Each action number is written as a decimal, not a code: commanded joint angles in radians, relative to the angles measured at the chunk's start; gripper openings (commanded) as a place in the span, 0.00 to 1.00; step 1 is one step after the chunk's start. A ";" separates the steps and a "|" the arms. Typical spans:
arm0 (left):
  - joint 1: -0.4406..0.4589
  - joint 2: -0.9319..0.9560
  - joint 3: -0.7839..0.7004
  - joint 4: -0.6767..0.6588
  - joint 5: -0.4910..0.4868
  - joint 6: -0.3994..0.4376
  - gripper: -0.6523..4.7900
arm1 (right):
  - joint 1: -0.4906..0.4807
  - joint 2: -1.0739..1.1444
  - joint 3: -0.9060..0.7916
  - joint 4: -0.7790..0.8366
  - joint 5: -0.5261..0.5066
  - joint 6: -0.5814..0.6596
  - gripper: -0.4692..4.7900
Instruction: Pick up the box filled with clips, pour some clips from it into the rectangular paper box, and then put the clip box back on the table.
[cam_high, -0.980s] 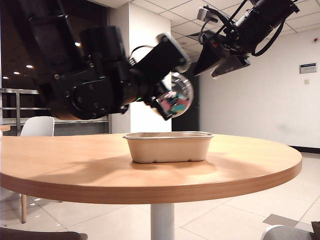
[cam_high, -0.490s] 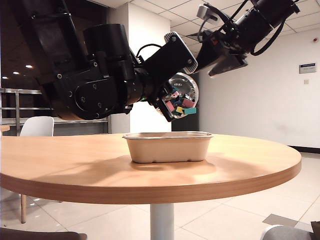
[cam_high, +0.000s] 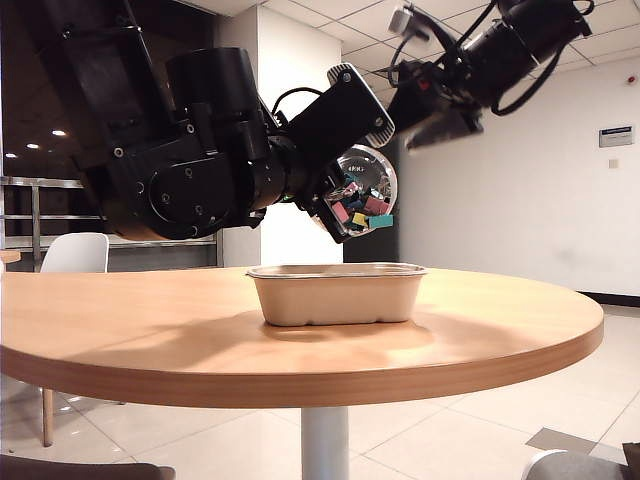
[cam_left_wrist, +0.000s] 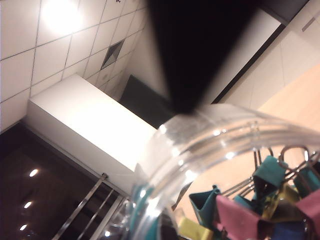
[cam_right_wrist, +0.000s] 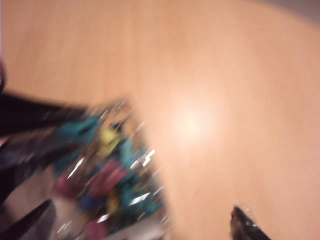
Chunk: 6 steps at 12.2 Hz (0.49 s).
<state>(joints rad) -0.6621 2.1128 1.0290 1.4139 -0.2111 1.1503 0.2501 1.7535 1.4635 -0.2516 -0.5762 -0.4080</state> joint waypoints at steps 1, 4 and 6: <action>-0.002 -0.011 0.003 0.037 0.010 -0.037 0.11 | 0.000 0.013 0.007 0.141 -0.001 0.077 1.00; -0.002 -0.011 0.003 0.037 0.008 -0.049 0.11 | -0.002 0.025 0.007 0.195 0.115 0.148 0.59; -0.002 -0.011 0.003 0.037 0.015 -0.051 0.11 | -0.002 0.030 0.007 0.213 0.204 0.150 0.33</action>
<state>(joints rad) -0.6624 2.1128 1.0290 1.4139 -0.2085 1.1065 0.2485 1.7855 1.4647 -0.0772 -0.4232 -0.2687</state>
